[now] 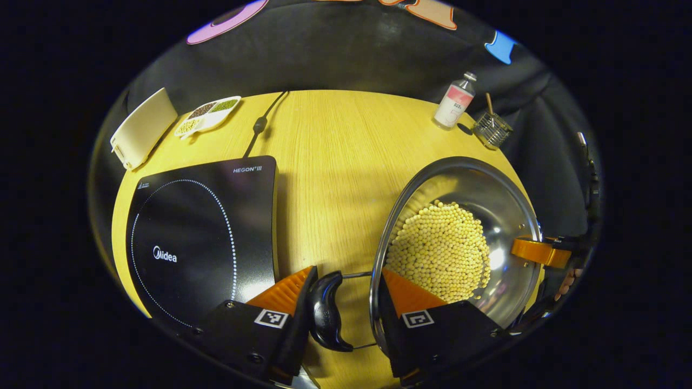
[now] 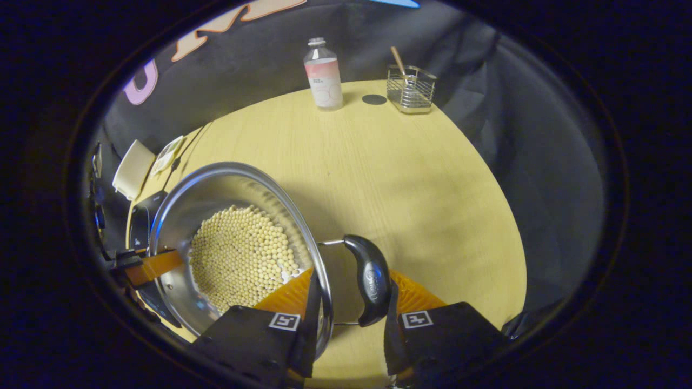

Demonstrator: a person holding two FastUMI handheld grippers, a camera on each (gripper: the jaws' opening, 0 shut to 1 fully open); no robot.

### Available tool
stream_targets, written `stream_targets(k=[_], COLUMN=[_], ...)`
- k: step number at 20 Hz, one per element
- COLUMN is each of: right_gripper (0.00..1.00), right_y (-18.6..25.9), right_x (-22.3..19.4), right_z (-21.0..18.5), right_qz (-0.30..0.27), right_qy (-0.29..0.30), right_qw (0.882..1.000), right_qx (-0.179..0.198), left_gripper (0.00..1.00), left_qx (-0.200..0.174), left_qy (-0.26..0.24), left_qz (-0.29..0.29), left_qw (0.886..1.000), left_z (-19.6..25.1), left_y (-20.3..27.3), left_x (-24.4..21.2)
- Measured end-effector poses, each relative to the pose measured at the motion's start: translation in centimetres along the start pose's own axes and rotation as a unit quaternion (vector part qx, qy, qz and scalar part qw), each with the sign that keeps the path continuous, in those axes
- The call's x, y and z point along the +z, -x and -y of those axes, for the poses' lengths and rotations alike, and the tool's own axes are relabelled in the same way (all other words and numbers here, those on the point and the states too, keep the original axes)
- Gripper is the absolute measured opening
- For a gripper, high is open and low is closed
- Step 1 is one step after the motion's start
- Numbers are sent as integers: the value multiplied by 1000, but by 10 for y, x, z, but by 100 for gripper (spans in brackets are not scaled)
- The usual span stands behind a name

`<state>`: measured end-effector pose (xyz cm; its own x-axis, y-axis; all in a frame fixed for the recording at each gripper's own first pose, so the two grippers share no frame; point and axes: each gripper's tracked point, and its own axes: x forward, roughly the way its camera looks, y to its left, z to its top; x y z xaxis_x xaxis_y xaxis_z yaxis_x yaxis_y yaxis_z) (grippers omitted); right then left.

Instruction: First push the handle of the pot to place it horizontally, then grasp the pot with both hands and set it on the induction cooktop.

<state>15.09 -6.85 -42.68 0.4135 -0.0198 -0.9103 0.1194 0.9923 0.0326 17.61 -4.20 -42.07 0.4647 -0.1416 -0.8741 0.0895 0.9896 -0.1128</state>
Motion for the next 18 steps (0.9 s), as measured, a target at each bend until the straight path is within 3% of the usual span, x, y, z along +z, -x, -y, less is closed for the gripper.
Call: stream_targets(k=[2,3,9,11,12,14,15,16,17,18], right_gripper=[51,45,44,44,37,37,44,44,37,52], right_y=[3,1,21,31,35,39,43,45,46,49], right_x=[-1,-2,2,2,2,1,1,0,-1,-3], right_z=[1,1,-12,-20,-26,-37,-44,-54,-60,-66], right_qz=[-10,-12,-23,-21,-23,-27,-31,-35,-38,-39], right_qy=[-15,-13,-19,-20,-22,-29,-33,-34,-33,-30], right_qw=[1000,1000,999,999,999,998,997,997,997,996], right_qx=[0,1,12,23,31,47,54,61,66,71], left_gripper=[61,61,60,59,61,59,61,61,59,59], left_qx=[-6,-7,-28,-18,-13,-2,4,11,18,24], left_qy=[9,10,34,29,27,21,18,17,19,20], left_qz=[-5,-10,-16,-16,-16,-18,-17,-19,-21,-21], left_qw=[1000,1000,999,999,999,1000,1000,1000,999,999], left_z=[2,3,-3,-12,-16,-25,-30,-35,-41,-48], left_y=[2,1,23,39,46,59,66,72,79,85], left_x=[-1,-2,-1,3,6,9,11,12,11,12])
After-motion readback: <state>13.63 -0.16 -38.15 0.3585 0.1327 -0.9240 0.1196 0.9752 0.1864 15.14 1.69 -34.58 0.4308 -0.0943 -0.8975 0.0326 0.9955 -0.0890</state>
